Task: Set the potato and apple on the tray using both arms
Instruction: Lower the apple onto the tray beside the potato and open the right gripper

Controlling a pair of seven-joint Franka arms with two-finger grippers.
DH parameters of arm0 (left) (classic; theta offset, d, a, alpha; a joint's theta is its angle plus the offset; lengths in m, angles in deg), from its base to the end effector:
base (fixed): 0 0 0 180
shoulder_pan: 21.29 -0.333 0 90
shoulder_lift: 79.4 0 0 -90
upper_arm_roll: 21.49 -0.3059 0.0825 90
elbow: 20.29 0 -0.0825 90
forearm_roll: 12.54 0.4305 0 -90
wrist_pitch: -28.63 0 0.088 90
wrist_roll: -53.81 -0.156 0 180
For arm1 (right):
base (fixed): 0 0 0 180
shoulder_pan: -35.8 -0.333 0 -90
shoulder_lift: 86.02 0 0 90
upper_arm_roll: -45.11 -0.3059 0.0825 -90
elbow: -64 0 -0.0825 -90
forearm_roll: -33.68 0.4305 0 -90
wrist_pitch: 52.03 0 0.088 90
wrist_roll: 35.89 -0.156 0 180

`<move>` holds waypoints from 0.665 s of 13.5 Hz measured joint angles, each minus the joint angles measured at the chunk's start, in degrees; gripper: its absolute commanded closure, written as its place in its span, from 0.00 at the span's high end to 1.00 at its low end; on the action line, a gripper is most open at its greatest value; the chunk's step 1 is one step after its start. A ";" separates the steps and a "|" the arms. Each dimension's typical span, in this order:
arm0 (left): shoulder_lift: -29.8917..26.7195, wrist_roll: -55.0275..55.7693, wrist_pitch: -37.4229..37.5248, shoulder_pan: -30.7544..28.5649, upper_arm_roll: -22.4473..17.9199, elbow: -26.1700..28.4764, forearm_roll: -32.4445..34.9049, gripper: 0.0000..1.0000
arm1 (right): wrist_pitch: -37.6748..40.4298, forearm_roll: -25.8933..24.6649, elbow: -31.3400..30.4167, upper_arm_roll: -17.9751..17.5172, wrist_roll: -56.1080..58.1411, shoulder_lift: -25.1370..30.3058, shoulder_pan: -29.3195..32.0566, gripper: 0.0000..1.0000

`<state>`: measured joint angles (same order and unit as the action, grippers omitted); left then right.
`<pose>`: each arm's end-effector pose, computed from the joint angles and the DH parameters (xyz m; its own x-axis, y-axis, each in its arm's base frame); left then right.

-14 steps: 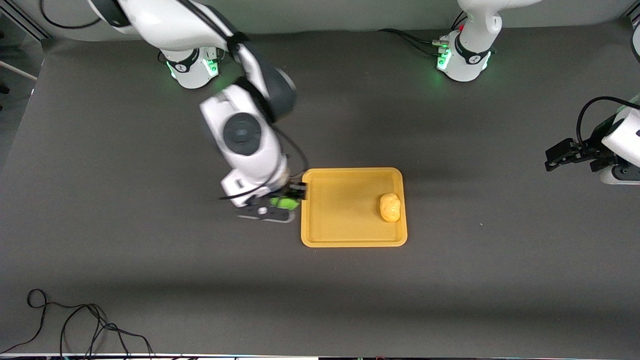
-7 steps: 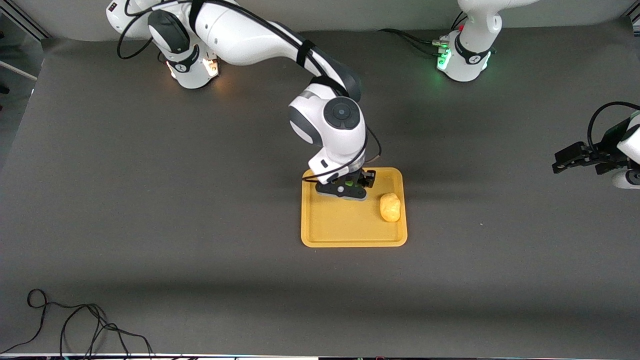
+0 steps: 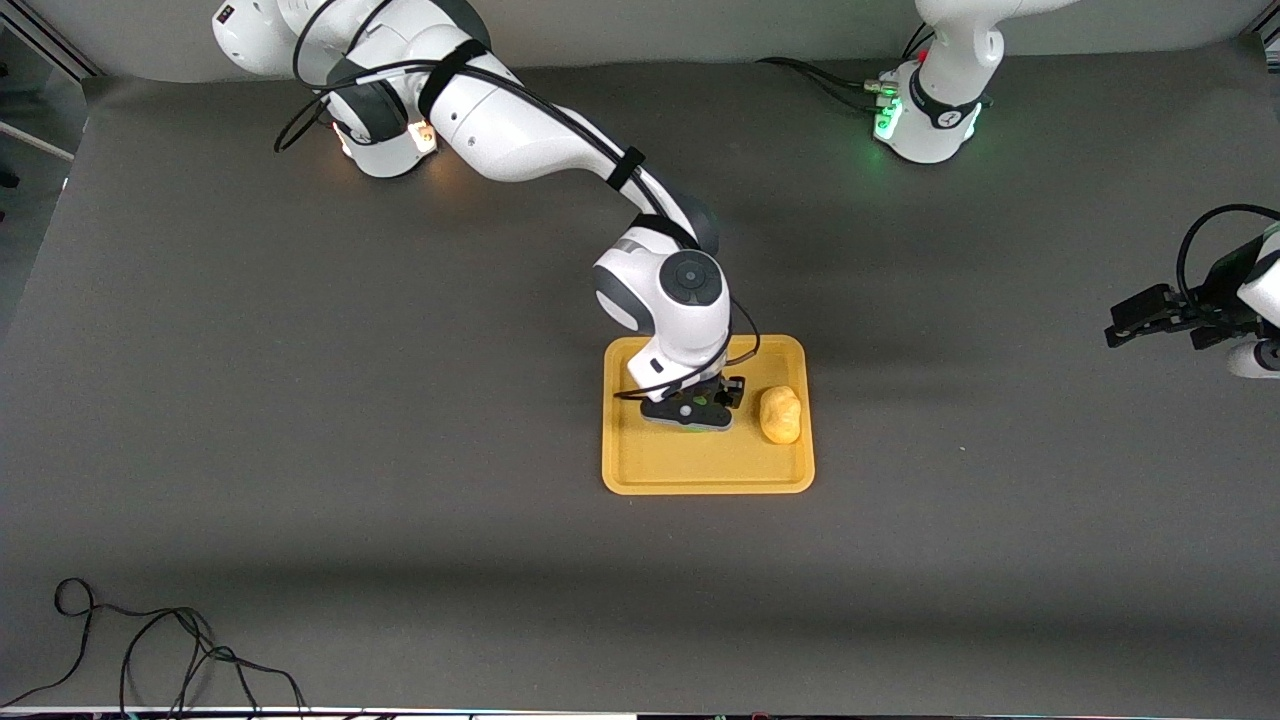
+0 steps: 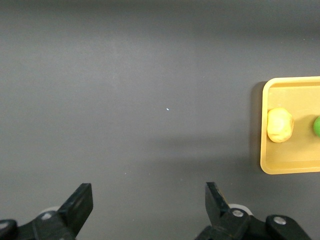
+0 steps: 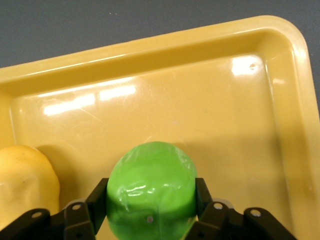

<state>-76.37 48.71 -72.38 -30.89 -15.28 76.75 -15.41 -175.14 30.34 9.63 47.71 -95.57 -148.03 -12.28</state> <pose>0.6266 0.0313 0.4859 0.9996 -0.0199 0.0212 -0.0210 -0.9984 0.0533 0.5814 0.6022 0.1426 0.9715 -0.1930 0.1378 -0.1874 -0.9809 -0.0531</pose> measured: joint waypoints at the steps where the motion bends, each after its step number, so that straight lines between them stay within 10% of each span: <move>1: 0.00 0.00 0.01 0.00 0.00 0.00 -0.01 1.00 | -0.24 0.00 0.01 0.15 0.00 -0.10 0.00 0.42; 3: 0.02 0.00 0.04 0.00 0.00 0.00 -0.03 1.00 | -0.84 -0.01 0.01 0.38 0.00 -0.43 0.01 0.45; 5: 0.04 0.00 0.04 0.00 0.00 0.00 -0.03 1.00 | -1.41 -0.01 0.01 0.53 0.00 -0.91 0.02 1.00; 9: 0.05 0.00 0.04 -0.01 0.00 0.00 -0.07 1.00 | -1.31 -0.01 0.60 0.75 0.00 -1.11 0.32 1.00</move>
<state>-76.33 48.71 -72.35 -30.90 -15.28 76.75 -15.48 -176.44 30.34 10.23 48.46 -95.57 -149.13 -11.96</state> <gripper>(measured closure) 0.000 0.013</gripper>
